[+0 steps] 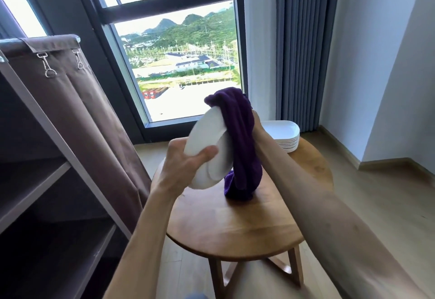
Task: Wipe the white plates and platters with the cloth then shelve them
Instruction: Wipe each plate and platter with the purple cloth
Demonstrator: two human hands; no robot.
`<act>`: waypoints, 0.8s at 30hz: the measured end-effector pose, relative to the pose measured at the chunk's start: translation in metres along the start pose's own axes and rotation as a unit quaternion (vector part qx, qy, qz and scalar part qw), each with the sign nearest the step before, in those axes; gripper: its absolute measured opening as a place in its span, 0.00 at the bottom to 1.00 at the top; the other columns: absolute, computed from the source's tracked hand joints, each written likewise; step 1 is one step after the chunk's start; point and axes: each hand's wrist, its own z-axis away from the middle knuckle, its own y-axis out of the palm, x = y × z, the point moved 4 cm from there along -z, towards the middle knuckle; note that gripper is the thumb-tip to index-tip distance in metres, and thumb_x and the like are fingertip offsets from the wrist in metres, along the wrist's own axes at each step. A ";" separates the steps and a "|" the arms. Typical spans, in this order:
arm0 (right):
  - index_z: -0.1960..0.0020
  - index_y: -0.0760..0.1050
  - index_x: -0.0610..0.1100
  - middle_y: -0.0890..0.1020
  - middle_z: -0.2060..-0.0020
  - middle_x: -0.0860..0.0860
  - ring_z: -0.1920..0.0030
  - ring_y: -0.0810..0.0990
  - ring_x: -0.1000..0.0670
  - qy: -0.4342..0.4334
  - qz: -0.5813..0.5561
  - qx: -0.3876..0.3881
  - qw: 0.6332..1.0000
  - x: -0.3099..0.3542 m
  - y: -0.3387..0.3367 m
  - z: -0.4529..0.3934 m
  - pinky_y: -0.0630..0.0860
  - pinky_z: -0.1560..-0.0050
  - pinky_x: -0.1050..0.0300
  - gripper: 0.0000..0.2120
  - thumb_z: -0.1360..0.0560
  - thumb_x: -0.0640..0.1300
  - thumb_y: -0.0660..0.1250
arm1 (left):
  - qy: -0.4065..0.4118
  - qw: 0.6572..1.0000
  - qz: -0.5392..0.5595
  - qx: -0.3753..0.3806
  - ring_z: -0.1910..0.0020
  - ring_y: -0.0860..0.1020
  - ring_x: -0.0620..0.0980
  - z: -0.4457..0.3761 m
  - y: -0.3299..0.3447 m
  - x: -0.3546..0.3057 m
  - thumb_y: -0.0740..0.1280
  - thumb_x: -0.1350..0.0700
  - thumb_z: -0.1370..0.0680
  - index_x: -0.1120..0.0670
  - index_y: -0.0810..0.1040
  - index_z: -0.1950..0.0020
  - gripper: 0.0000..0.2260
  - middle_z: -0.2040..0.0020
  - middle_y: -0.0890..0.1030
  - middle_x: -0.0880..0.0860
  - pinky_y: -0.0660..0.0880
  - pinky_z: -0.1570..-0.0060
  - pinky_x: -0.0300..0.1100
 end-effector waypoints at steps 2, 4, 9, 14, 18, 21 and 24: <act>0.64 0.68 0.45 0.73 0.82 0.55 0.73 0.73 0.53 0.001 -0.012 0.021 1.000 -0.008 -0.005 0.001 0.68 0.79 0.69 0.20 0.14 0.46 0.54 | -0.015 0.994 0.103 -0.027 0.61 0.83 0.53 0.003 -0.002 0.006 0.78 0.43 0.36 0.51 0.86 0.59 0.13 0.62 0.84 0.52 0.79 0.62 0.53; 0.62 0.70 0.45 0.76 0.80 0.56 0.75 0.76 0.58 -0.005 0.006 0.031 0.999 -0.017 -0.008 0.000 0.72 0.75 0.68 0.19 0.13 0.47 0.54 | -0.038 0.983 0.176 -0.047 0.58 0.84 0.56 0.007 0.000 0.011 0.78 0.46 0.36 0.51 0.88 0.56 0.13 0.58 0.86 0.55 0.81 0.59 0.55; 0.46 0.69 0.43 0.77 0.56 0.48 0.57 0.74 0.49 -0.082 0.129 -0.065 0.986 -0.020 -0.001 -0.013 0.71 0.53 0.54 0.09 0.19 0.47 0.66 | -0.106 0.943 0.295 -0.108 0.59 0.85 0.51 0.019 0.011 0.034 0.76 0.56 0.32 0.46 0.89 0.59 0.06 0.59 0.87 0.51 0.84 0.58 0.51; 0.40 0.76 0.42 0.83 0.47 0.45 0.45 0.80 0.44 -0.275 0.211 -0.024 0.938 -0.028 0.015 0.017 0.75 0.40 0.40 0.12 0.20 0.43 0.58 | -0.135 0.918 0.354 -0.120 0.58 0.86 0.53 0.020 0.026 0.047 0.74 0.58 0.32 0.52 0.89 0.58 0.06 0.56 0.87 0.55 0.83 0.60 0.46; 0.42 0.75 0.44 0.83 0.49 0.50 0.47 0.81 0.48 -0.248 0.146 0.121 0.950 -0.034 0.030 0.031 0.78 0.43 0.47 0.16 0.21 0.53 0.57 | -0.117 0.910 0.398 0.003 0.51 0.85 0.57 0.014 0.036 0.042 0.68 0.64 0.31 0.54 0.88 0.48 0.16 0.49 0.86 0.58 0.82 0.54 0.51; 0.44 0.74 0.46 0.80 0.53 0.54 0.53 0.79 0.56 -0.227 0.045 0.115 0.966 -0.040 0.032 0.037 0.78 0.52 0.58 0.13 0.21 0.53 0.60 | -0.106 0.911 0.396 0.037 0.50 0.82 0.57 0.012 0.048 0.035 0.67 0.66 0.39 0.54 0.82 0.38 0.29 0.47 0.84 0.57 0.81 0.54 0.51; 0.42 0.75 0.43 0.79 0.51 0.50 0.53 0.79 0.56 -0.224 0.019 0.122 0.967 -0.040 0.035 0.040 0.77 0.51 0.60 0.12 0.21 0.48 0.61 | -0.133 0.928 0.347 0.009 0.46 0.81 0.66 0.010 0.059 0.034 0.69 0.61 0.37 0.58 0.77 0.34 0.29 0.46 0.83 0.63 0.81 0.49 0.59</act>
